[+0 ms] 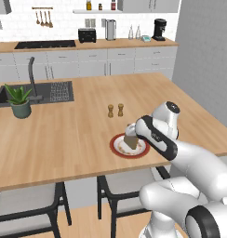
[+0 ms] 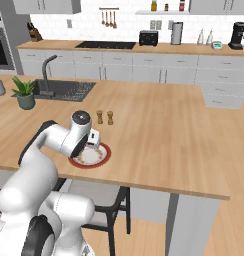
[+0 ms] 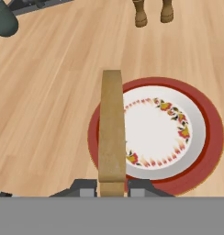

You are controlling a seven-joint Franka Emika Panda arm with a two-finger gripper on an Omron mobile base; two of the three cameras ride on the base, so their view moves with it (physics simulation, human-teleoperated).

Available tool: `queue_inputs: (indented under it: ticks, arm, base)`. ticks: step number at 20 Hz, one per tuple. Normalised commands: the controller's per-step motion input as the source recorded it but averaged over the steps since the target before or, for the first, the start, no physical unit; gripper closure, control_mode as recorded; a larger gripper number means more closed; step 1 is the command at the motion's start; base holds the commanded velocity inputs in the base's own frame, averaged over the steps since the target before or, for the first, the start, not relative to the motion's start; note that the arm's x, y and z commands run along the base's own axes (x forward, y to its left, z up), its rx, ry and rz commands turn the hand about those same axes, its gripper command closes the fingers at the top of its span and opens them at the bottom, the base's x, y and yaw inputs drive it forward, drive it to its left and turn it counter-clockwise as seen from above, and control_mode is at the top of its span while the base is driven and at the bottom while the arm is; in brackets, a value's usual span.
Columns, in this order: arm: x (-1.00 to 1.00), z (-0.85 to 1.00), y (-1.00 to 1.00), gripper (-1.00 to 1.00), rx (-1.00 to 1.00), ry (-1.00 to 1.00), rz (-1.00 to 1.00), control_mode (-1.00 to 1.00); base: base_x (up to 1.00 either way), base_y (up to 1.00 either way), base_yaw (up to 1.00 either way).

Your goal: Start the toaster. Once the lever pops up, take the bread to the plate on the dining counter.

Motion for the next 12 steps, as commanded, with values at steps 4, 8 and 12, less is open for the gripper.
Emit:
queue_inputs:
  ticks: [4,8,12]
  arm:
    - [0.12,-0.11,-0.09,1.00,0.06,0.07,0.00,-1.00]
    - [0.05,-0.19,0.00,1.00,0.04,0.04,0.00,-1.00]
    - [0.01,-0.13,0.00,1.00,0.03,0.00,0.00,-1.00]
  base:
    - [0.00,0.00,0.00]
    - [0.00,0.00,0.00]
    - [0.00,0.00,0.00]
